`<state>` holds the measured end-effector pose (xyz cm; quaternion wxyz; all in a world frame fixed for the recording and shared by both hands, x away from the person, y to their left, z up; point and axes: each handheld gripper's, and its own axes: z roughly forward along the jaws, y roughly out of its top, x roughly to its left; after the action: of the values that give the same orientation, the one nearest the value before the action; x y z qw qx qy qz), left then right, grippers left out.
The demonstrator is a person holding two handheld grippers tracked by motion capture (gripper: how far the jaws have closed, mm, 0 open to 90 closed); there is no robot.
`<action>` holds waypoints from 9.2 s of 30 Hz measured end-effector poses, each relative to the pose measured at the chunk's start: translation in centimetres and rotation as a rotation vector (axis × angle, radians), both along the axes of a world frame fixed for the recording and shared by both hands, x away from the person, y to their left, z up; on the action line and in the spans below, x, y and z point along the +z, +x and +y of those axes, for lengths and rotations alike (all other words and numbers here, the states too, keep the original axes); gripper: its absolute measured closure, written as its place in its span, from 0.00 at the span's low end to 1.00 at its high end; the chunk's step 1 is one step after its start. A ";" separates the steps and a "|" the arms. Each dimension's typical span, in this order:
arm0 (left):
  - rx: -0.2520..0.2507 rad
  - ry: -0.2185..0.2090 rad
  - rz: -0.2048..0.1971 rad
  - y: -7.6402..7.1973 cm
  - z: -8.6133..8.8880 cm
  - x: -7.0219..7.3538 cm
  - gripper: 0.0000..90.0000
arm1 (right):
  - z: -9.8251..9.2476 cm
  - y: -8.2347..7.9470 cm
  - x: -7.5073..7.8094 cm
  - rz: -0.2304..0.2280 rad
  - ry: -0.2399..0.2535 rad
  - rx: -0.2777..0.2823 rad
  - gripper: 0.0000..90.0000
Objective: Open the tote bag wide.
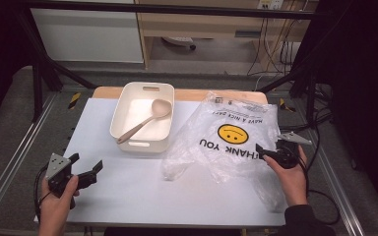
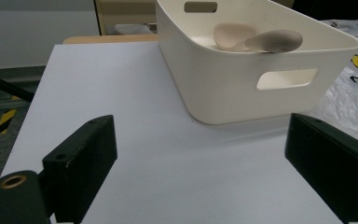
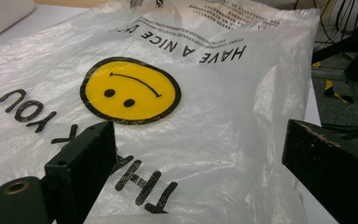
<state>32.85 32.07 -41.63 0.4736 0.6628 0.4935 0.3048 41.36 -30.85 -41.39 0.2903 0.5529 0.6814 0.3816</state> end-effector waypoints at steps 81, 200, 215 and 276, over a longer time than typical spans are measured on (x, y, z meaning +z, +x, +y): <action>0.005 -0.002 0.047 0.0 0.3 -0.1 0.09 | 26.1 0.2 -3.3 0.128 0.013 0.500 0.98; -0.015 -0.002 0.053 0.1 -0.1 -0.2 0.07 | 17.7 2.1 -3.5 0.212 -0.099 0.519 0.07; -0.016 0.002 0.059 0.1 -0.1 -0.3 0.07 | 17.9 2.1 -4.0 0.217 -0.140 0.483 0.25; -0.550 0.131 0.273 2.2 -23.8 -3.8 1.00 | 17.8 -1.0 -1.1 0.232 0.113 0.483 1.00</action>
<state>35.06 8.31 -45.46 0.4241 0.8352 0.3342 0.1047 40.36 -13.01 -42.49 0.0796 0.4298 0.7999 0.4111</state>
